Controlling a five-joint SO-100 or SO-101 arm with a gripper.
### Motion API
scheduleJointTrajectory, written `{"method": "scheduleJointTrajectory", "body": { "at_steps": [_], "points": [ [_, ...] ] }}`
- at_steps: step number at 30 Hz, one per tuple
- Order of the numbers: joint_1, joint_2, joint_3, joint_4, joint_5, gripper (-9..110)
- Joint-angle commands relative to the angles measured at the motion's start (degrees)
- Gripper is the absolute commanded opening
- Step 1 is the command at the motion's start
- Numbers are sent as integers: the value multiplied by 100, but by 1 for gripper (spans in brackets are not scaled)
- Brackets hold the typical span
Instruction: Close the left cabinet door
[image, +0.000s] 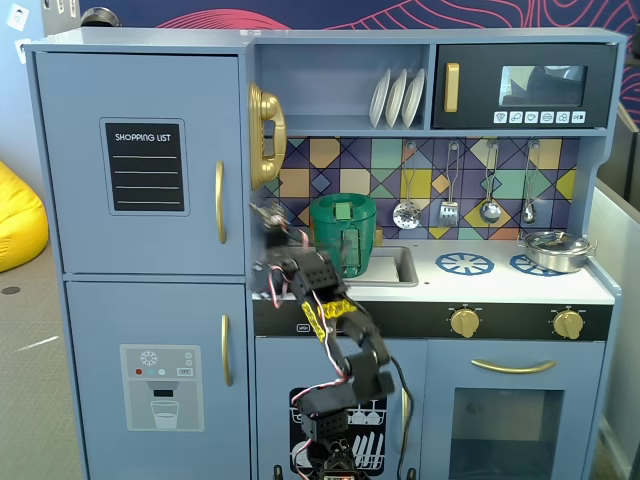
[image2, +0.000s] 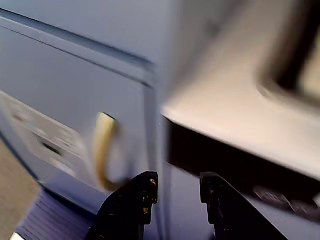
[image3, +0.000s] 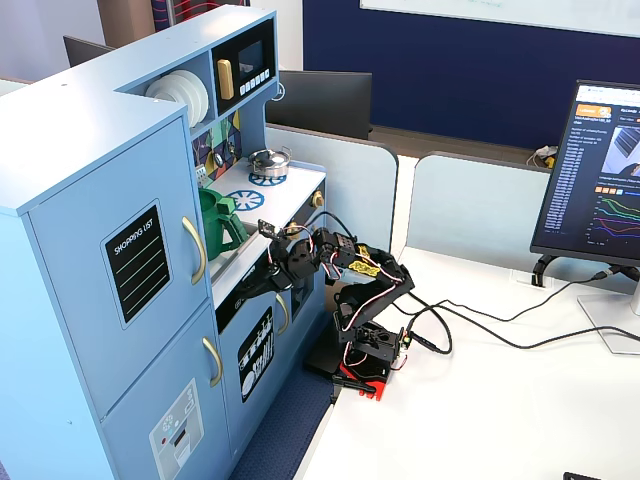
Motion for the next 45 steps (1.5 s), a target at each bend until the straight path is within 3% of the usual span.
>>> {"method": "scheduleJointTrajectory", "body": {
  "at_steps": [1,10,17,35,45],
  "points": [
    [844,1072,1063,281,123,0],
    [2575,2760,3349,1960,123,0],
    [3357,3243,4386,2514,264,0],
    [2672,3516,5388,3217,976,1],
    [2742,3516,5396,3270,633,2]
  ]
}}
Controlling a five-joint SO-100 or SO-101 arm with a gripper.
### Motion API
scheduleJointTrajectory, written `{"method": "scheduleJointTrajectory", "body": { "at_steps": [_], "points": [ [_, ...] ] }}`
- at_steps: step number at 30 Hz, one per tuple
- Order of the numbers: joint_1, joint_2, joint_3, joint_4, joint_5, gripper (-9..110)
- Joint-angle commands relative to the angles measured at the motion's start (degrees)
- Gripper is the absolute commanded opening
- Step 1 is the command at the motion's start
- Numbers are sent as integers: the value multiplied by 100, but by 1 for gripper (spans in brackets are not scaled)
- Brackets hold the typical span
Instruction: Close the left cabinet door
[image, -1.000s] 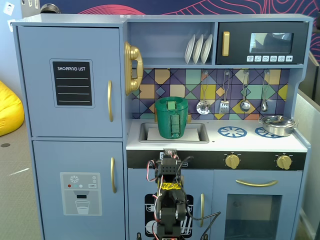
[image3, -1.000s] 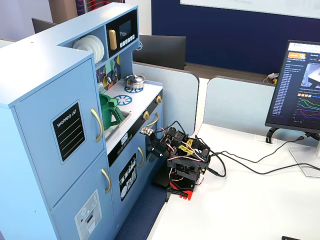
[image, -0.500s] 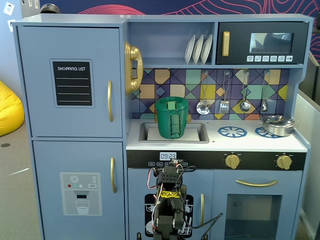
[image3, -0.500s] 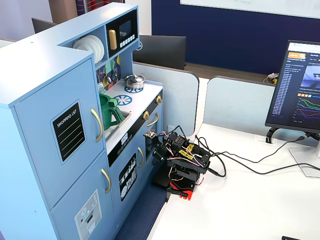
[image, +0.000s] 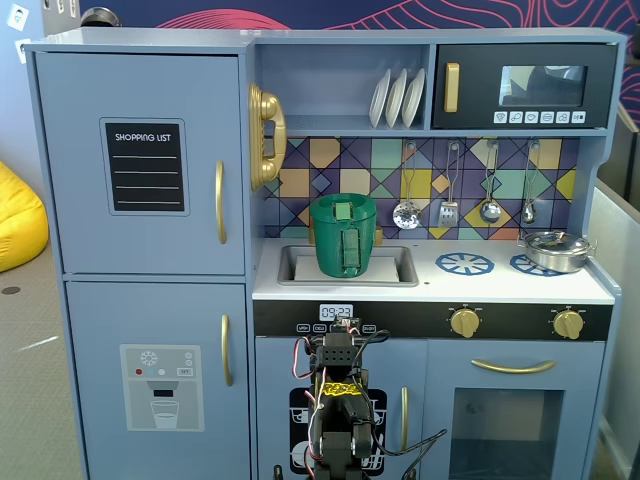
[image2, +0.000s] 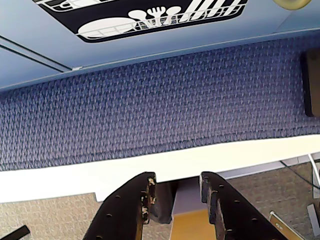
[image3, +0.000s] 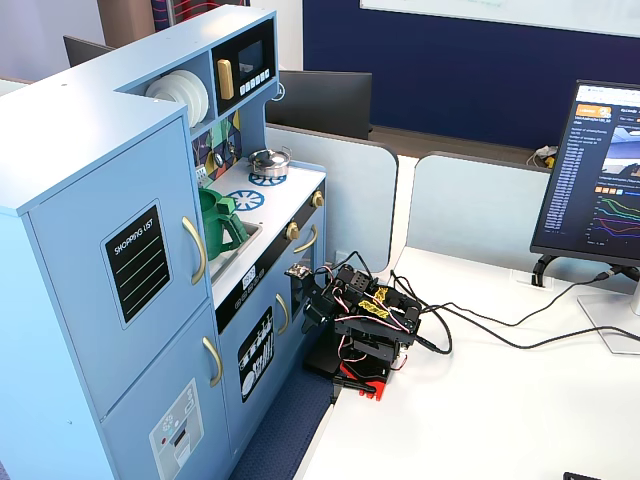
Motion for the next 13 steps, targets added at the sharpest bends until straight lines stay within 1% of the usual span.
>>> {"method": "scheduleJointTrajectory", "body": {
  "at_steps": [1,13],
  "points": [
    [-44,0,466,598,-70,2],
    [-26,0,466,598,-70,4]
  ]
}}
